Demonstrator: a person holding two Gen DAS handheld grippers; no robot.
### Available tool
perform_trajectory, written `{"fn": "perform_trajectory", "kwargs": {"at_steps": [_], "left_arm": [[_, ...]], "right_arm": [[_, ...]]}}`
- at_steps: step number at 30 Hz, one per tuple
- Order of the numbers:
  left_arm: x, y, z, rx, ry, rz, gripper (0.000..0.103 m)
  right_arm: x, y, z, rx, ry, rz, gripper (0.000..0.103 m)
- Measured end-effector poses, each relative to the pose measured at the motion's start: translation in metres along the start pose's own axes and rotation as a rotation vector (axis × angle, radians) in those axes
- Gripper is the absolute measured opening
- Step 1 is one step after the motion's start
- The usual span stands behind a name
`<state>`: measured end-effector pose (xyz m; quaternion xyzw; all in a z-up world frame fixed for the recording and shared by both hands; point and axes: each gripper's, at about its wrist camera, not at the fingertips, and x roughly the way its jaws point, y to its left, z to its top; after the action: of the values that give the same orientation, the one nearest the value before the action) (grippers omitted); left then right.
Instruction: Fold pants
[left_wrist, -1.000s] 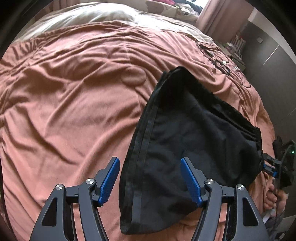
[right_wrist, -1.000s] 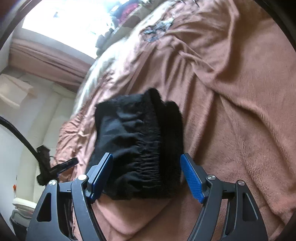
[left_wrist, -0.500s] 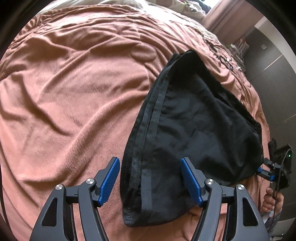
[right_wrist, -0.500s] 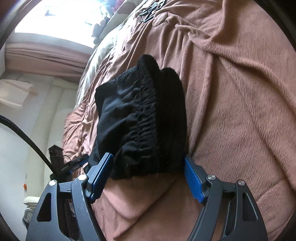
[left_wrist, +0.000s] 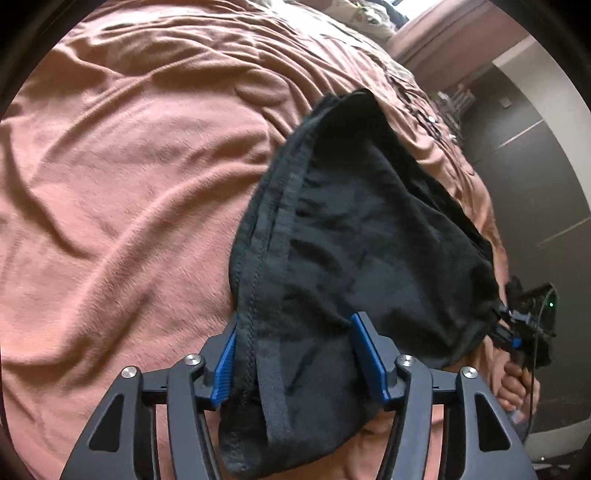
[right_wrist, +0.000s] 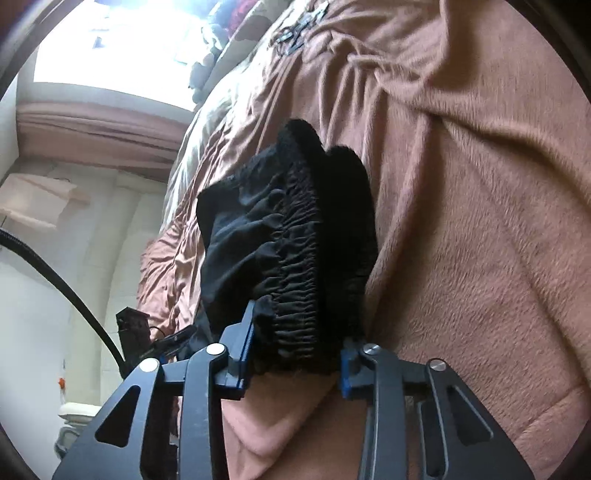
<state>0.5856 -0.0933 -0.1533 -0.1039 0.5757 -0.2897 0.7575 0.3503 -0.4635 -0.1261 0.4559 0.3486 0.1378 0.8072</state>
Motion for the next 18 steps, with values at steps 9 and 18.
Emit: {"fn": "perform_trajectory", "kwargs": {"at_steps": [9, 18], "left_arm": [[0.003, 0.007, -0.009, -0.018, 0.013, -0.01, 0.018], [-0.026, -0.011, -0.012, 0.023, -0.05, 0.008, 0.006]], "right_arm": [[-0.006, -0.005, -0.01, 0.026, -0.029, -0.014, 0.028], [-0.007, 0.011, -0.005, -0.017, -0.025, -0.016, 0.028]]}}
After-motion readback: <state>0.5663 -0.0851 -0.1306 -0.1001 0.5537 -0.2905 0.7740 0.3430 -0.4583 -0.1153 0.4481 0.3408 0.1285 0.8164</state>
